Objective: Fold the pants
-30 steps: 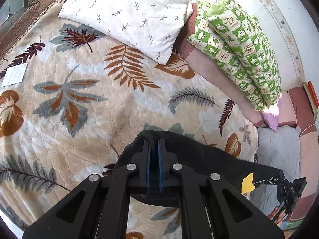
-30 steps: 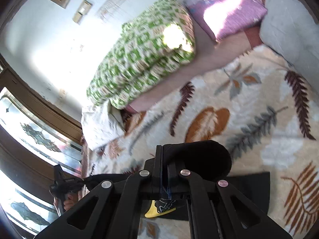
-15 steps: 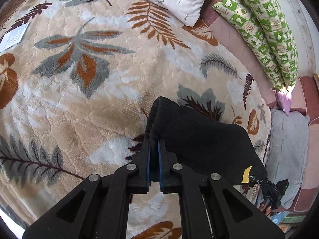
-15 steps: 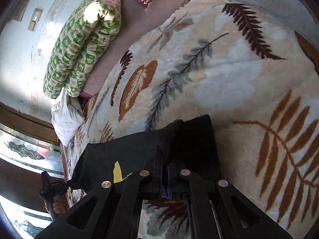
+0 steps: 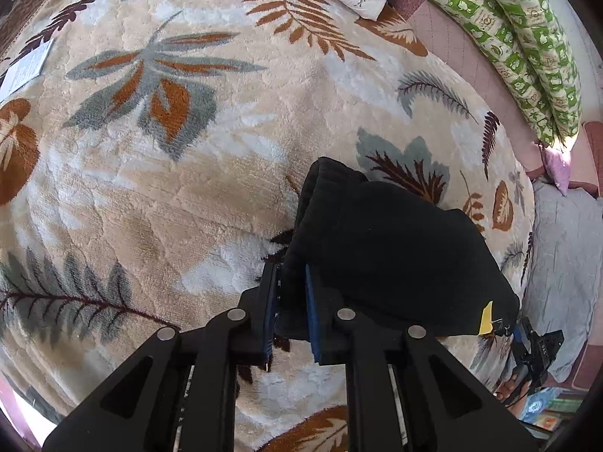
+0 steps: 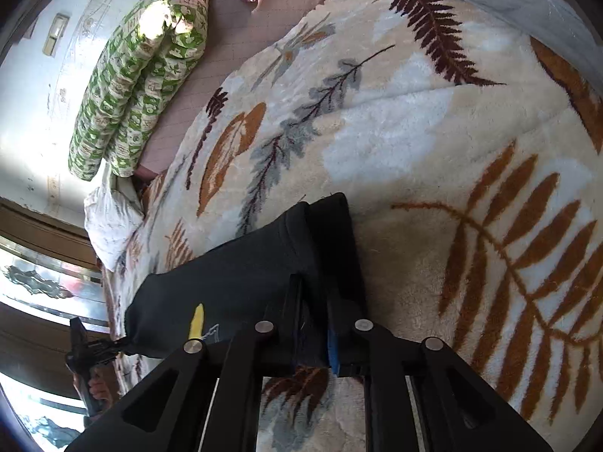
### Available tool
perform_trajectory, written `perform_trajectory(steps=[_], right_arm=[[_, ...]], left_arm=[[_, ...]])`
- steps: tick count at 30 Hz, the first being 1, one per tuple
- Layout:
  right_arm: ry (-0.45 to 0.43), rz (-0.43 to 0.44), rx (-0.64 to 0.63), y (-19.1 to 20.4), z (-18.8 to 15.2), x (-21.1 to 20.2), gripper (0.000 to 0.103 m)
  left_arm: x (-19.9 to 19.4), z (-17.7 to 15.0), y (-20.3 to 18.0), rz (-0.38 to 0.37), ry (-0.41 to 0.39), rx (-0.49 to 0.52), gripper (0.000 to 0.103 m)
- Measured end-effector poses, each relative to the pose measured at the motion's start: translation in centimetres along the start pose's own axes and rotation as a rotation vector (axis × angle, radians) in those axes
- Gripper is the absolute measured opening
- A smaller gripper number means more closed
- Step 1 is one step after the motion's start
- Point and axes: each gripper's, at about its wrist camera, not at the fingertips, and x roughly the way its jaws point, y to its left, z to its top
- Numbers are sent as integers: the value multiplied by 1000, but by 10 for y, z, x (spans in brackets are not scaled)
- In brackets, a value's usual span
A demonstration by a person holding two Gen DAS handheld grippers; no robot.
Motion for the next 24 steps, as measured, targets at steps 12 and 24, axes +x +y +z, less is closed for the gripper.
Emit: perform_trajectory(steps=[12,24], right_arm=[[-21,-1,43,-4,-31,-7,53],[-38,-147,-159,23,-9,-19,11]], left_arm=[[5,-14,-7,30,10,21,18],[10,-17,-16,100,-3,63,18]])
